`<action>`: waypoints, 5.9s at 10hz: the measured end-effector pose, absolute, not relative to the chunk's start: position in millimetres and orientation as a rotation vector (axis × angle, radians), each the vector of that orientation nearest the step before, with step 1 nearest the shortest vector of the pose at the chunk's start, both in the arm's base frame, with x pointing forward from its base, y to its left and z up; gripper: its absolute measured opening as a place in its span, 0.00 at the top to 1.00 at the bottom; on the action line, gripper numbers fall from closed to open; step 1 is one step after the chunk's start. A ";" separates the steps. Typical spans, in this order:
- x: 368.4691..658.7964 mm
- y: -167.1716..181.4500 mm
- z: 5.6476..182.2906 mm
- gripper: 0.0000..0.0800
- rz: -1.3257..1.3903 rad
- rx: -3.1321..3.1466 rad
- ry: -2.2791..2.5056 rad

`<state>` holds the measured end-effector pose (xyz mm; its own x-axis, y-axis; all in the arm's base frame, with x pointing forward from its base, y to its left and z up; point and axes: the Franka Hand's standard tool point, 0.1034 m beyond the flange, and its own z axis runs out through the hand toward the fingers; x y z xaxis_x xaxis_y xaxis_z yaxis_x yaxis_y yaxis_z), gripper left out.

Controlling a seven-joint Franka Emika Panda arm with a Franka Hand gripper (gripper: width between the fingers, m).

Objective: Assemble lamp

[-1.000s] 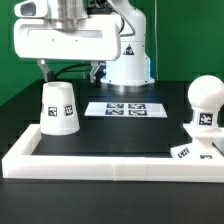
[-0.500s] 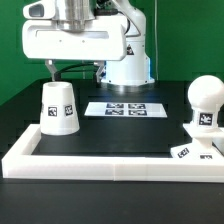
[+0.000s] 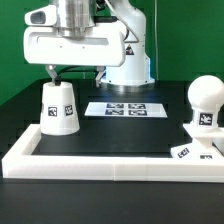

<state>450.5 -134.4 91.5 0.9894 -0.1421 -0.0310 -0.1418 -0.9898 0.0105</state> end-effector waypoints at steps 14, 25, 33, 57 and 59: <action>448.2 -139.2 78.2 0.95 -0.060 3.109 -0.205; 529.2 -37.4 176.9 0.94 -0.112 3.202 -0.394; 555.8 -9.4 197.3 0.94 -0.080 3.219 -0.356; 612.8 107.4 216.9 0.94 0.021 3.226 -0.576; 612.5 110.9 204.4 0.94 0.023 3.215 -0.598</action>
Offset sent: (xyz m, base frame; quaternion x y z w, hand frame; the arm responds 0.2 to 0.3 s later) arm -0.0010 -0.0058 -0.0076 -0.0033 0.0072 0.0105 0.9999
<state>612.5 110.9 204.4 0.9332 -0.3591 -0.0096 -0.3573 -0.9251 -0.1285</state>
